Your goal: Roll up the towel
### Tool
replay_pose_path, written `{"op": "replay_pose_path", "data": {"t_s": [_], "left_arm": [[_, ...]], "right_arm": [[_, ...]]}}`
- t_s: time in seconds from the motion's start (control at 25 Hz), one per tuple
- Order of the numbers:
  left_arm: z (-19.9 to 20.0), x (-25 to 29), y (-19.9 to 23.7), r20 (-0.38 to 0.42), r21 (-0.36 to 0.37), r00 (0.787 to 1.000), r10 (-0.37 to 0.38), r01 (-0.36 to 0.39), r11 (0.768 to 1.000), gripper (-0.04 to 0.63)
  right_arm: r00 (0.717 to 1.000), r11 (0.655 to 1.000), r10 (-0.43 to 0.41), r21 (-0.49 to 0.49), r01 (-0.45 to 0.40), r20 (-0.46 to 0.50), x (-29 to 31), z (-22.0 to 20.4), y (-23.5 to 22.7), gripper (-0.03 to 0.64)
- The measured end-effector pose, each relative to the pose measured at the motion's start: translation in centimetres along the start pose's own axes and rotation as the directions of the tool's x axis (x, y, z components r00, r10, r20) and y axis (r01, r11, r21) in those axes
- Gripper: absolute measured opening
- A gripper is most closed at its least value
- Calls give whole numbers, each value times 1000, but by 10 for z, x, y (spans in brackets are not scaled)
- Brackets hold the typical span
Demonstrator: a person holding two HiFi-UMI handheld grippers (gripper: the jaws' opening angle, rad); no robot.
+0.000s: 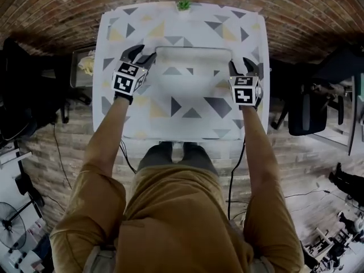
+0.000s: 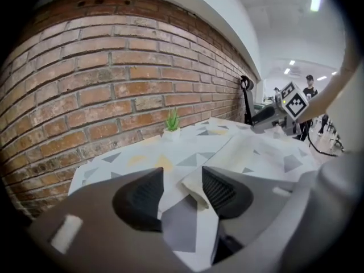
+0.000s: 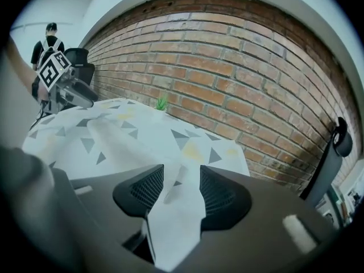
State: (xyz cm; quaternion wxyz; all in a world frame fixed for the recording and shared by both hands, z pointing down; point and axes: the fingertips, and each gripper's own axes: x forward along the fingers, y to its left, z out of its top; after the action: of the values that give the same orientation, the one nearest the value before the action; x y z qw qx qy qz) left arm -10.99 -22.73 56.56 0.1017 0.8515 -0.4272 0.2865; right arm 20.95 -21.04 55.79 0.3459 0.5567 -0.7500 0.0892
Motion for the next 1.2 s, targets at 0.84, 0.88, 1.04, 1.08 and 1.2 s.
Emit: {"op": "replay_pose_path", "data": {"t_s": [0.84, 0.88, 1.04, 1.08, 1.2], "left_arm": [[3, -90, -14, 126, -264, 989, 78, -42, 963, 83], [6, -94, -15, 137, -268, 988, 70, -31, 963, 72], [22, -115, -9, 174, -249, 979, 106, -60, 967, 61], [27, -122, -6, 186, -244, 974, 127, -80, 966, 61], [49, -149, 4, 240, -221, 952, 191, -138, 965, 61]], "right_arm": [[993, 979, 50, 193, -70, 103, -49, -2, 16, 3], [992, 977, 57, 201, -79, 114, -52, 1, 16, 3], [980, 972, 67, 209, -107, 188, -70, 23, 14, 3], [975, 971, 65, 212, -110, 212, -76, 31, 12, 3], [955, 970, 48, 214, -114, 292, -98, 59, 5, 3]]}}
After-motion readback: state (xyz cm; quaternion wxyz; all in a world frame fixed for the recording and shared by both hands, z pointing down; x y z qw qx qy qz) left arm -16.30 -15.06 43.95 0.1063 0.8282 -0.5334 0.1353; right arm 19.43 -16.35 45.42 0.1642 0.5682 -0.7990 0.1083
